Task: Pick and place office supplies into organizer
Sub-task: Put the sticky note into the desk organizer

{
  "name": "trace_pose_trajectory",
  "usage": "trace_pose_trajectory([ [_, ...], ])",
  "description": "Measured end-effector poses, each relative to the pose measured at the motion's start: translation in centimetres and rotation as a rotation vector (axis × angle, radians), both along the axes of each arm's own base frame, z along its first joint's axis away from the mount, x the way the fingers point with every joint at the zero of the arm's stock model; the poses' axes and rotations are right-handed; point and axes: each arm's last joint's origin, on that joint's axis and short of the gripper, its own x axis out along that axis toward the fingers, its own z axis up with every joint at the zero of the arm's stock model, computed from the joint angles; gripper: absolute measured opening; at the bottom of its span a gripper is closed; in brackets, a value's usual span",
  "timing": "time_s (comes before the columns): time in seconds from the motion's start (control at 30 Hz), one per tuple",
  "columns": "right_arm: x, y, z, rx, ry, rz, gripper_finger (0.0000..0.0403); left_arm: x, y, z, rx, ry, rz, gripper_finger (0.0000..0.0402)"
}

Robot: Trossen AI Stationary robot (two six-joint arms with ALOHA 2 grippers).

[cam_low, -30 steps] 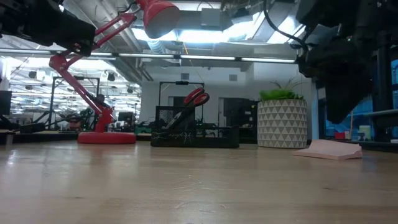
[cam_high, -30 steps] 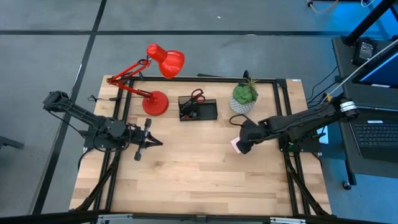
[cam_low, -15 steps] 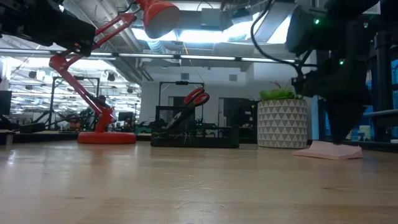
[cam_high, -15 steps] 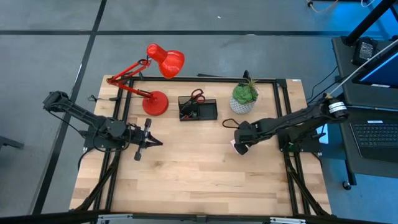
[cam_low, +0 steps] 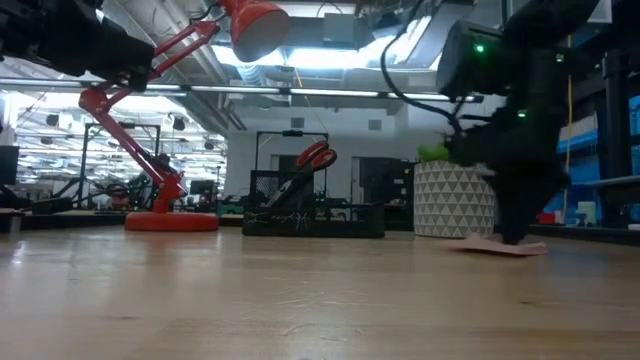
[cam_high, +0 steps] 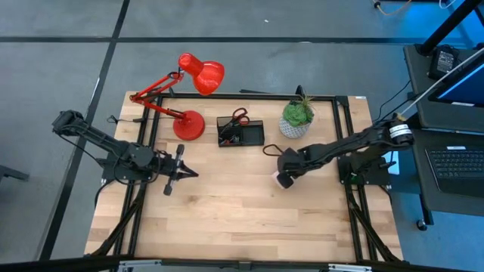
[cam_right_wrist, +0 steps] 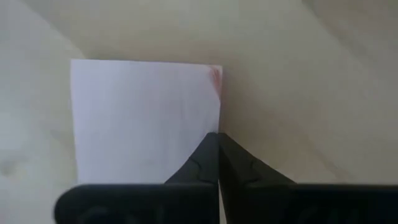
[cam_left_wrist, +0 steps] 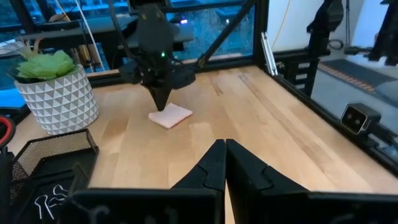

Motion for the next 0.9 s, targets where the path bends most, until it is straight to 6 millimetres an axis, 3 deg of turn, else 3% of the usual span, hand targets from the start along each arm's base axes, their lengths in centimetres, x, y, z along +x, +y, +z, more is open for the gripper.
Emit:
trace_pose_trajectory([
  [0.2, 2.0, 0.4, -0.6, 0.069, -0.165, 0.013, 0.0002, 0.9, -0.2, -1.2, 0.220, 0.055, 0.026, 0.0005],
  [0.4, 3.2, 0.6, -1.3, 0.107, -0.238, 0.024, 0.0002, 2.7, -0.8, -2.5, 0.443, 0.073, 0.014, 0.0034],
  [0.67, 3.7, 0.7, -1.6, 0.125, -0.272, 0.033, 0.0002, 5.2, -1.9, -4.0, 0.643, -0.012, -0.037, 0.0091],
  [0.9, 3.9, 0.7, -1.5, 0.134, -0.279, 0.037, 0.0002, 8.8, -3.1, -5.2, 0.810, 0.079, -0.095, 0.0113],
])
